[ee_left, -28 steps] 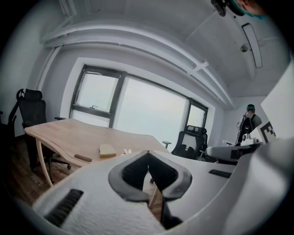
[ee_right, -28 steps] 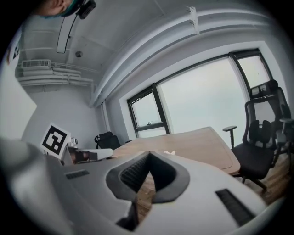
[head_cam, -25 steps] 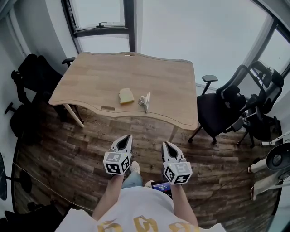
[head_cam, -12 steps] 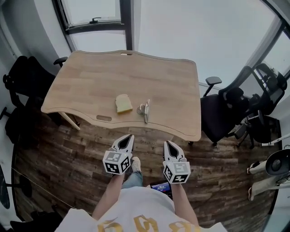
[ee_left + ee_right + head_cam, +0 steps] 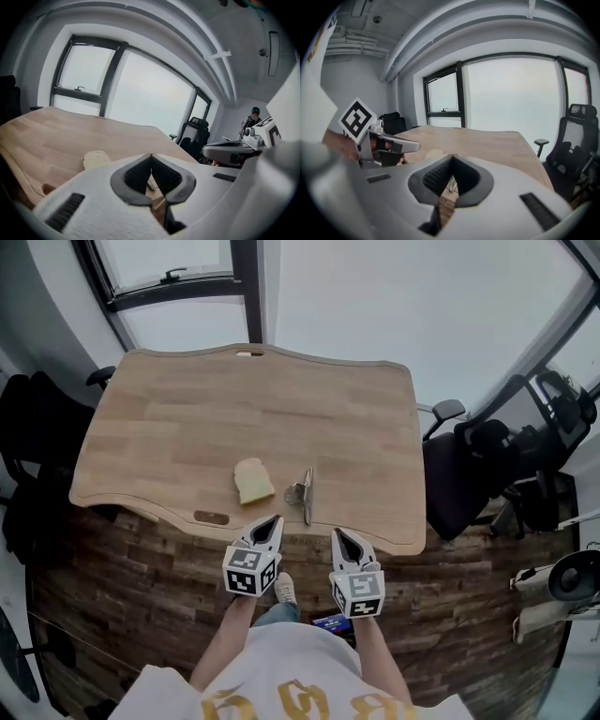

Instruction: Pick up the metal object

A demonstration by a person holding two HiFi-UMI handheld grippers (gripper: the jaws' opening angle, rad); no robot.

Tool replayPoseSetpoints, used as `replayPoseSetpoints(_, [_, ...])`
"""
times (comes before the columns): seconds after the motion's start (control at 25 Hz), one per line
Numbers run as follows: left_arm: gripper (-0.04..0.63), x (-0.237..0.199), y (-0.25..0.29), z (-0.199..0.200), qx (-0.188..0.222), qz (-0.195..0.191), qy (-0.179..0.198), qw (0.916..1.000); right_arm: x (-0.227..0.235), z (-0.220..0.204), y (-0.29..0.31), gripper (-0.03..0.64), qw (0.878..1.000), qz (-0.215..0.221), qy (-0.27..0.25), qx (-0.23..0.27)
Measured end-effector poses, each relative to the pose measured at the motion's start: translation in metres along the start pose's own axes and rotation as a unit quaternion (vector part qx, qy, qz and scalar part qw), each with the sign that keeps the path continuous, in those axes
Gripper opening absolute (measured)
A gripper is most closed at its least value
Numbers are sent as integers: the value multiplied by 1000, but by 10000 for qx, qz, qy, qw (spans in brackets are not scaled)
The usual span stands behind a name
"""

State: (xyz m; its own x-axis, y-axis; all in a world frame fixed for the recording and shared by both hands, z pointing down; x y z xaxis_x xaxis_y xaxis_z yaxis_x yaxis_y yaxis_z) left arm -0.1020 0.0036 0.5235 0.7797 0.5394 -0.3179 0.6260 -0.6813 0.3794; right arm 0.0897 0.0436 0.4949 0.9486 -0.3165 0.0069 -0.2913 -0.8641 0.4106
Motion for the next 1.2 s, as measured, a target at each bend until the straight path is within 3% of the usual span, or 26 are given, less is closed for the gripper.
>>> replayPoseSetpoints(0.12, [20, -14, 10, 7, -34, -165, 272, 9995, 2, 1, 13, 11, 9999, -136, 64, -40])
replayPoseSetpoints(0.28, [20, -30, 14, 21, 192, -227, 165, 9994, 5, 6, 20, 11, 9995, -273, 185, -17])
replayPoseSetpoints(0.68, [20, -39, 36, 36, 186, -327, 343, 9987, 11, 6, 37, 11, 9988, -372, 311, 36])
replayPoseSetpoints(1.2, [20, -53, 48, 31, 135, -277, -19, 9995, 19, -1, 58, 11, 9980, -366, 505, -49])
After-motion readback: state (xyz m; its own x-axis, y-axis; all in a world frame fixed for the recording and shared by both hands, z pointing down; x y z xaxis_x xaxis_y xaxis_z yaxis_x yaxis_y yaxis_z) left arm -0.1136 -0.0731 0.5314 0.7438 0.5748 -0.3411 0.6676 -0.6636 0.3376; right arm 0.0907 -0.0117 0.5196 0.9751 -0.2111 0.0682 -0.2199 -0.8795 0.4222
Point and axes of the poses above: the fingertips, and each gripper's own axes: y forward along the fingers, x to its right, z out of its top, the point moved 7 cm from there along -y, backward along the fingers, and after that the axes turned 6 degrees about -z, right-handed, at the moved point
